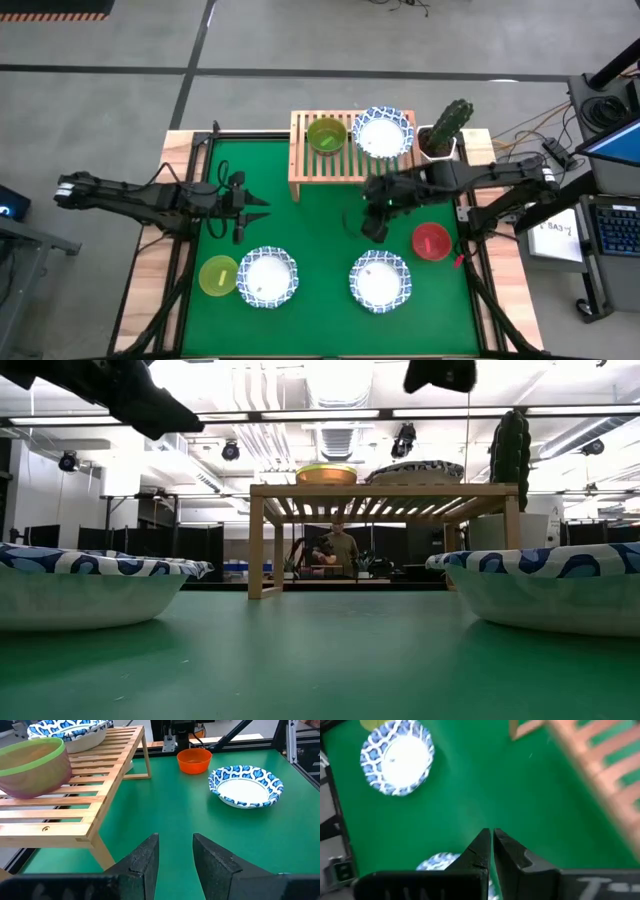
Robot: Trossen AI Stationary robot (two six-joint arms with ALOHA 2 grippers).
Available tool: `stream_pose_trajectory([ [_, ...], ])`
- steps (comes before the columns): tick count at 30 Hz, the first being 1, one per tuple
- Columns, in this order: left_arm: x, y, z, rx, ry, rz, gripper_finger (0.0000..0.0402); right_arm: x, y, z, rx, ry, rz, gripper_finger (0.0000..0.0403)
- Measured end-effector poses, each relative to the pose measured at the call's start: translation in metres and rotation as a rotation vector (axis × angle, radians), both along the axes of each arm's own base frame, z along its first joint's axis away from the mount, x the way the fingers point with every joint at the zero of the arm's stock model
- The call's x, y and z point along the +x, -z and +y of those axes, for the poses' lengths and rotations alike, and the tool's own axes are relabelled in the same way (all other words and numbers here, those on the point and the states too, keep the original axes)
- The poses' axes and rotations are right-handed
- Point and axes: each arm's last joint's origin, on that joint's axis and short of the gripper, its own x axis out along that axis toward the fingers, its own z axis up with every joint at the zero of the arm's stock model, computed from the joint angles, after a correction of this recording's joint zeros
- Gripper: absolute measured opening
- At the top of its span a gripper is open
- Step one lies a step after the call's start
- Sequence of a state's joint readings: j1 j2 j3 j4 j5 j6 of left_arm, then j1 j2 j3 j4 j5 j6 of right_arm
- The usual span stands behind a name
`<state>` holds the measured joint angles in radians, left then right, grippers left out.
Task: Place and stack bowls onto a shelf
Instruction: Stack the small orange bowl on the small green bowl on the shelf
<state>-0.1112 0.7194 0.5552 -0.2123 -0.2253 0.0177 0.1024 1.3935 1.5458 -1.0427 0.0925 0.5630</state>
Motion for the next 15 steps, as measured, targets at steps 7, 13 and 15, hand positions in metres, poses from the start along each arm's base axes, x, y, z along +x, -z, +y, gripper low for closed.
stream_pose_trajectory([
  [7, 0.001, 0.000, 0.000, 0.004, 0.001, 0.003, 0.0102, -0.016, 0.036, 0.026, 0.121, 0.186, 0.214, 0.0073],
  [13, 0.001, 0.000, 0.000, 0.009, 0.003, 0.004, 0.0102, -0.037, 0.086, 0.032, 0.160, 0.481, 0.437, 0.0148],
  [15, 0.001, 0.001, 0.000, 0.017, 0.005, 0.006, 0.0102, -0.044, 0.106, 0.032, 0.168, 0.551, 0.503, 0.0164],
])
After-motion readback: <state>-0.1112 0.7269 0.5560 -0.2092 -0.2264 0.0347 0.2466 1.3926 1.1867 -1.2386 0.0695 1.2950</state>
